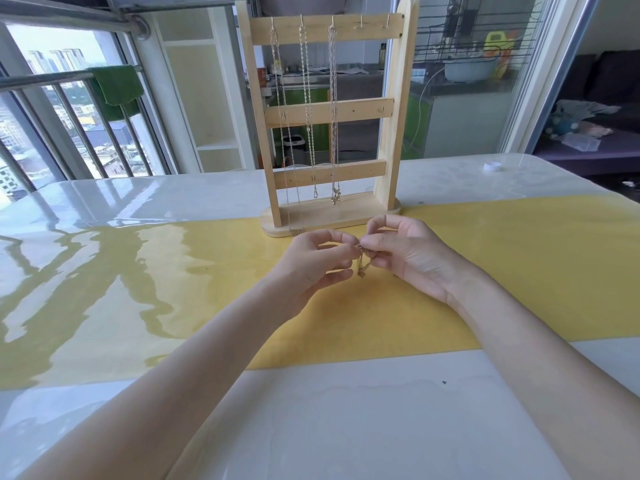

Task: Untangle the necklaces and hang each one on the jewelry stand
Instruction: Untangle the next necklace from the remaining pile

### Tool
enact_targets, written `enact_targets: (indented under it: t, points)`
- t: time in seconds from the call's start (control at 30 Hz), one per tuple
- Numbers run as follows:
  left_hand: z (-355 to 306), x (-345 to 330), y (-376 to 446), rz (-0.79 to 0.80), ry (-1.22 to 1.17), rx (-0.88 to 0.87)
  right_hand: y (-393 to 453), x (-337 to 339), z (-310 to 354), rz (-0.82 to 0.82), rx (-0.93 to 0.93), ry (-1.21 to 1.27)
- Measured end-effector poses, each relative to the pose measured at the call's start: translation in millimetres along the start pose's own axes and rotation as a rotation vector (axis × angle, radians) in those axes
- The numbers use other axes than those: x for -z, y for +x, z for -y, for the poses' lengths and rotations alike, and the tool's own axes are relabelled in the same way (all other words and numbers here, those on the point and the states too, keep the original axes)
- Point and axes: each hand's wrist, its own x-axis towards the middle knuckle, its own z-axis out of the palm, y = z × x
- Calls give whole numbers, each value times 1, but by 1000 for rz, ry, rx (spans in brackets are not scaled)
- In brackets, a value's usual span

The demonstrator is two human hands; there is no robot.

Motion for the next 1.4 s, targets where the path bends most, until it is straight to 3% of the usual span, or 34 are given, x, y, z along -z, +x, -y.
enact_targets:
  t: [0.17,0.63,0.87,1.2,1.33,1.4]
  points:
    - [0,1,-2,-32,71,-36,-1,2,1,14,10,-39]
    - [-5,3,0,-81,675,-409,-1,0,-1,56,-22,-112]
    - [0,0,-1,-73,575,-328,-2,-4,-2,106,-27,-122]
    - [6,-5,-2,-166,647,-446,-1,-6,-4,56,-31,-85]
    - [-4,10,3,-152,400,-376,0,-4,-2,6,-27,-30]
    - [-7,14,4,-94,419,-423,0,-3,-1,2,-18,-19]
